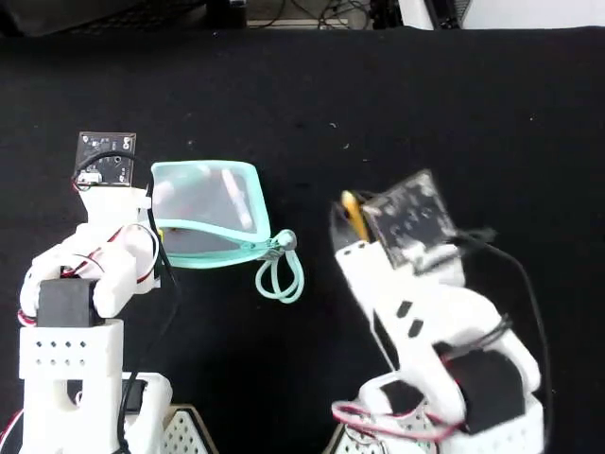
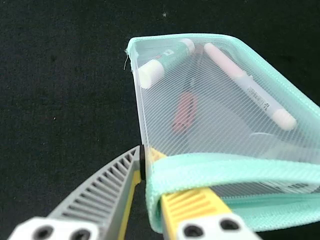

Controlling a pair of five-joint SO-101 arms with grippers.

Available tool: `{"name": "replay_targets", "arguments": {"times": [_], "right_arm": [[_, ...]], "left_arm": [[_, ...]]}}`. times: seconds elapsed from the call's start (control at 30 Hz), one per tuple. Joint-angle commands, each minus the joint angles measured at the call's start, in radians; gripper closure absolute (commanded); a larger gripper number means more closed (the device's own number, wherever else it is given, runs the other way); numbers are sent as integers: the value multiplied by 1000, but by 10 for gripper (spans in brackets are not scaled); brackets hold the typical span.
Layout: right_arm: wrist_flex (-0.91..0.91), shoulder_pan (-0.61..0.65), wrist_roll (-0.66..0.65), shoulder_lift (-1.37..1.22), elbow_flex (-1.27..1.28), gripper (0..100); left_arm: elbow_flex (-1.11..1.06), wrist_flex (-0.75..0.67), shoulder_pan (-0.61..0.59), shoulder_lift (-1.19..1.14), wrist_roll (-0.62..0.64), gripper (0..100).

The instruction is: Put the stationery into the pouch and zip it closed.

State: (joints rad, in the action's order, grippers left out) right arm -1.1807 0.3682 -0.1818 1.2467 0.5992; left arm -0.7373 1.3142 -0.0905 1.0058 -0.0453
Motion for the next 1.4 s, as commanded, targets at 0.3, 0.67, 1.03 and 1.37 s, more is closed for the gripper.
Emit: {"name": "replay_targets", "arguments": {"times": [0.3, 0.67, 1.03, 1.37], "right_arm": [[488, 293, 106, 4, 127, 985], [658, 414, 109, -7, 205, 985], [961, 408, 104, -7, 501, 985], [965, 379, -187, -8, 699, 985]], "left_arm": [[2, -14, 2, 5, 2, 967], [2, -14, 2, 5, 2, 967], [2, -14, 2, 5, 2, 967], [4, -15, 2, 5, 2, 967]]}}
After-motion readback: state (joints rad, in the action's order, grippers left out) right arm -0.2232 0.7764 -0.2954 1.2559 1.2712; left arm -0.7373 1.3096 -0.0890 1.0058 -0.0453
